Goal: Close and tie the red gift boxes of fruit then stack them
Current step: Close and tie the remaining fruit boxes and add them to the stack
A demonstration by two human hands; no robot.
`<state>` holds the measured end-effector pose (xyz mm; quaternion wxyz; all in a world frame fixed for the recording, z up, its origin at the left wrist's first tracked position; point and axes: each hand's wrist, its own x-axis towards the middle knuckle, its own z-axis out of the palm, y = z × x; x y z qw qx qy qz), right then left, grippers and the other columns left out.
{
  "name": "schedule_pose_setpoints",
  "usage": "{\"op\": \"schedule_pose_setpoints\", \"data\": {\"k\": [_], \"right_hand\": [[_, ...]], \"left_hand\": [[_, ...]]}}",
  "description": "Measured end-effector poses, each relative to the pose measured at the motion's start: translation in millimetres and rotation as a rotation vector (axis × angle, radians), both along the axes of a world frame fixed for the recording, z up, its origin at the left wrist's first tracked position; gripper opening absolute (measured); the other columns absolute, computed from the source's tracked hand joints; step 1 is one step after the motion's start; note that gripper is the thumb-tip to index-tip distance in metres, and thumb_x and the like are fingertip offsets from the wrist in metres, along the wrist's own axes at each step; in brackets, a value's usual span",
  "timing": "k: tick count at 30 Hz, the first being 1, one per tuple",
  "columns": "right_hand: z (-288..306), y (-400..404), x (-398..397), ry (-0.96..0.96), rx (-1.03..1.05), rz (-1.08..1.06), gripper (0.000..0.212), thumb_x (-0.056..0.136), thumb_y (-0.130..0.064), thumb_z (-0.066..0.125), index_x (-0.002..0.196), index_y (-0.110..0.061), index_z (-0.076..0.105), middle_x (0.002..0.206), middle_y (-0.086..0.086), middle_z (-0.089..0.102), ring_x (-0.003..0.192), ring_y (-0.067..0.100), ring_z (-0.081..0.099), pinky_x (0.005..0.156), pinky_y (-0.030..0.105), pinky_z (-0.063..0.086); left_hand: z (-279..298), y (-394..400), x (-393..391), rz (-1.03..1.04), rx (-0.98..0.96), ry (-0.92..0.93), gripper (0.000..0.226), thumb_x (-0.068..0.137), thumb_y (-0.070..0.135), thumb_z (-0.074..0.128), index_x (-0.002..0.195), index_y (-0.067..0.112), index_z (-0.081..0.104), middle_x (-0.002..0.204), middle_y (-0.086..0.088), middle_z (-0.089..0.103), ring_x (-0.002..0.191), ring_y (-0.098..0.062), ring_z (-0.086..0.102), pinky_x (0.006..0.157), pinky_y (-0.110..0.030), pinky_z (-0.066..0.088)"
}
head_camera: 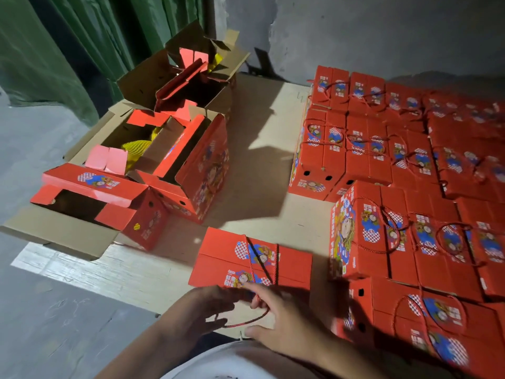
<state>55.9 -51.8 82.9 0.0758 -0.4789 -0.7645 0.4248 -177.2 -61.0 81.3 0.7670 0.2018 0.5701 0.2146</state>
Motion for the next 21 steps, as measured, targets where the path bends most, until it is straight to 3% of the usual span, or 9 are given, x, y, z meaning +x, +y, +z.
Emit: {"op": "schedule_pose_setpoints", "data": {"k": [2, 4, 6, 8, 10, 12, 15, 18, 21], "right_hand": [[5, 3, -6, -0.008, 0.019, -0.012, 0.086, 0.074, -0.067, 0.070, 0.148, -0.057, 0.027, 0.135, -0.031, 0.053, 0.126, -0.011, 0.047, 0.100, 0.007, 0.035], [9, 6, -16, -0.035, 0.050, -0.048, 0.080, 0.072, -0.071, 0.069, 0.139, -0.050, 0.031, 0.127, -0.023, 0.058, 0.121, 0.002, 0.054, 0.091, 0.012, 0.038], [12, 9, -27, 0.013, 0.005, -0.120, 0.093, 0.072, -0.073, 0.067, 0.147, -0.051, 0.017, 0.130, -0.019, 0.057, 0.123, 0.004, 0.053, 0.094, 0.010, 0.035], [12, 15, -35, 0.145, -0.047, -0.167, 0.111, 0.079, -0.061, 0.073, 0.159, -0.044, -0.002, 0.139, -0.020, 0.055, 0.131, -0.003, 0.048, 0.104, 0.008, 0.033], [14, 24, -38, 0.255, -0.054, -0.226, 0.101, 0.084, -0.041, 0.077, 0.161, -0.040, 0.012, 0.128, -0.019, 0.064, 0.120, -0.003, 0.057, 0.105, 0.022, 0.045], [22, 36, -38, 0.379, -0.099, -0.352, 0.081, 0.085, -0.022, 0.074, 0.150, -0.049, 0.033, 0.099, -0.014, 0.070, 0.090, 0.004, 0.066, 0.087, 0.032, 0.056], [41, 60, -39, 0.521, -0.184, -0.521, 0.063, 0.081, -0.020, 0.065, 0.134, -0.049, 0.047, 0.086, 0.004, 0.068, 0.071, 0.017, 0.063, 0.068, 0.031, 0.053], [62, 80, -39, 0.587, -0.219, -0.574, 0.059, 0.081, -0.008, 0.061, 0.131, -0.038, 0.053, 0.073, 0.012, 0.067, 0.072, 0.028, 0.068, 0.068, 0.038, 0.053], [80, 94, -33, 0.582, -0.183, -0.608, 0.054, 0.084, -0.003, 0.063, 0.128, -0.035, 0.058, 0.065, -0.002, 0.061, 0.062, 0.014, 0.060, 0.063, 0.024, 0.046]], "left_hand": [[20, 6, 7, 0.025, 0.071, -0.049, 0.041, 0.082, 0.030, 0.063, 0.117, 0.013, 0.075, 0.127, -0.010, 0.071, 0.122, -0.020, 0.063, 0.099, -0.038, 0.046], [41, 15, 15, 0.064, 0.158, -0.073, 0.035, 0.085, 0.027, 0.060, 0.113, 0.013, 0.075, 0.126, -0.013, 0.070, 0.121, -0.022, 0.064, 0.098, -0.041, 0.045], [61, 25, 22, 0.069, 0.277, -0.057, 0.036, 0.084, 0.029, 0.062, 0.112, 0.012, 0.075, 0.125, -0.014, 0.070, 0.119, -0.023, 0.064, 0.103, -0.045, 0.048], [74, 34, 27, 0.069, 0.373, 0.000, 0.039, 0.085, 0.025, 0.064, 0.117, 0.007, 0.073, 0.126, -0.018, 0.068, 0.123, -0.030, 0.063, 0.107, -0.052, 0.049], [80, 41, 29, 0.110, 0.399, 0.089, 0.030, 0.086, 0.014, 0.067, 0.114, 0.006, 0.075, 0.120, -0.016, 0.072, 0.120, -0.033, 0.065, 0.105, -0.055, 0.050], [82, 44, 30, 0.105, 0.401, 0.182, 0.023, 0.092, 0.005, 0.063, 0.106, 0.011, 0.080, 0.114, -0.010, 0.076, 0.115, -0.029, 0.068, 0.102, -0.053, 0.050], [85, 45, 30, 0.010, 0.429, 0.253, 0.029, 0.095, 0.007, 0.062, 0.113, 0.025, 0.078, 0.115, 0.001, 0.076, 0.111, -0.018, 0.069, 0.094, -0.038, 0.056], [78, 46, 33, -0.044, 0.452, 0.182, 0.044, 0.092, 0.003, 0.067, 0.125, 0.032, 0.069, 0.116, 0.000, 0.075, 0.108, -0.014, 0.070, 0.078, -0.023, 0.057], [77, 54, 37, -0.079, 0.509, 0.210, 0.042, 0.090, 0.005, 0.072, 0.123, 0.031, 0.070, 0.114, 0.002, 0.075, 0.110, -0.013, 0.069, 0.079, -0.022, 0.056]]}}
